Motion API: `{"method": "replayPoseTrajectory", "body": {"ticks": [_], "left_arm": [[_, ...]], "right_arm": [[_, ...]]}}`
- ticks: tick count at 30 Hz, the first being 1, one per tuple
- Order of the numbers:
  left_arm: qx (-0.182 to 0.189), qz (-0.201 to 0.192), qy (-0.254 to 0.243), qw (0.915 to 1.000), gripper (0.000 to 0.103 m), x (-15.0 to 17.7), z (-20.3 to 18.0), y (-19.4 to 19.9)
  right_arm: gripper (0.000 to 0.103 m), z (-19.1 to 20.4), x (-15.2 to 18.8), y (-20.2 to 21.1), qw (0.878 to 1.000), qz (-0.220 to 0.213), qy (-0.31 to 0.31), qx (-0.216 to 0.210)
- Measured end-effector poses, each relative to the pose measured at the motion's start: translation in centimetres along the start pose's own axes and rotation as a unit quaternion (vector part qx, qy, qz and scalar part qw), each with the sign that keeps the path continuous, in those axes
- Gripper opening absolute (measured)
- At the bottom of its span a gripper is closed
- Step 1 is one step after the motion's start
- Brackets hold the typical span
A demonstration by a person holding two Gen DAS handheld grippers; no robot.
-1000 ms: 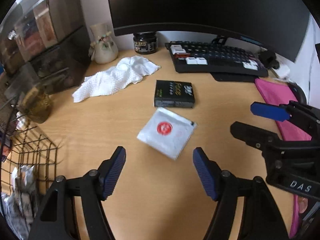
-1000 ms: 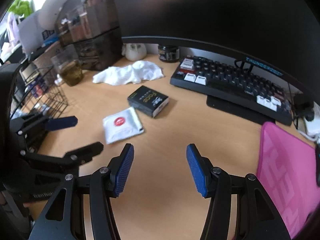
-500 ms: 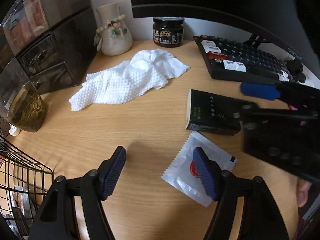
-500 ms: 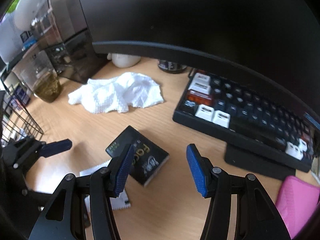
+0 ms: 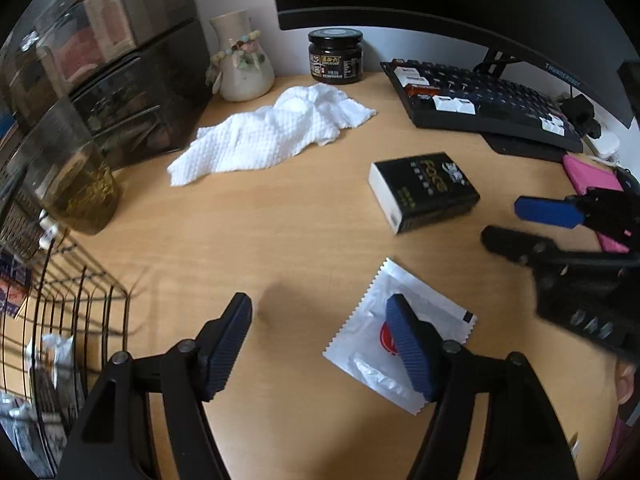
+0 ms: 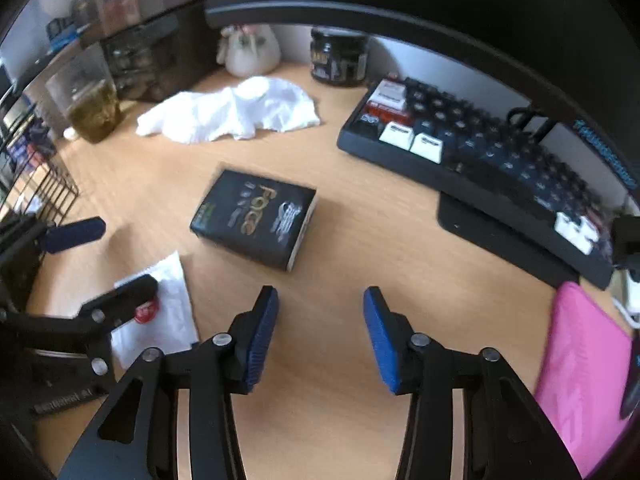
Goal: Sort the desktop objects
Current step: 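Grasp the Face pack with the right tool while left grasps the white sachet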
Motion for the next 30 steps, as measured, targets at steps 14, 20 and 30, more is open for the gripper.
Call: {"method": "replayPoseTrajectory", "body": {"ticks": [14,20,30], "left_arm": [[0.039,0.004,0.009,0.9992,0.074,2.3,0.4,2.3],[0.044,0.007,-0.001,0.999,0.074,2.4,0.2,1.9],[0.049,0.015,-0.048,0.9975,0.074,1.3,-2.9,-0.3]], "right_arm": [[0.065,3.2,-4.5,0.2,0.998,-0.027,-0.032,-0.054],[0.068,4.7,-5.0,-2.0,1.0,-0.018,-0.003,0.002],[0.018,-0.7,-1.9,-0.6,0.999,0.007,-0.033,0.004]]}}
Point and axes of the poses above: each gripper's, at about its wrist camera, not at the fingertips, and y roughly against the way its jaws point, z to its left, x to its underside, the point moved 3 cm from there along -y, roughly the way its jaws point, and after that the axes turned 14 degrees about x, right-handed, at the moved point
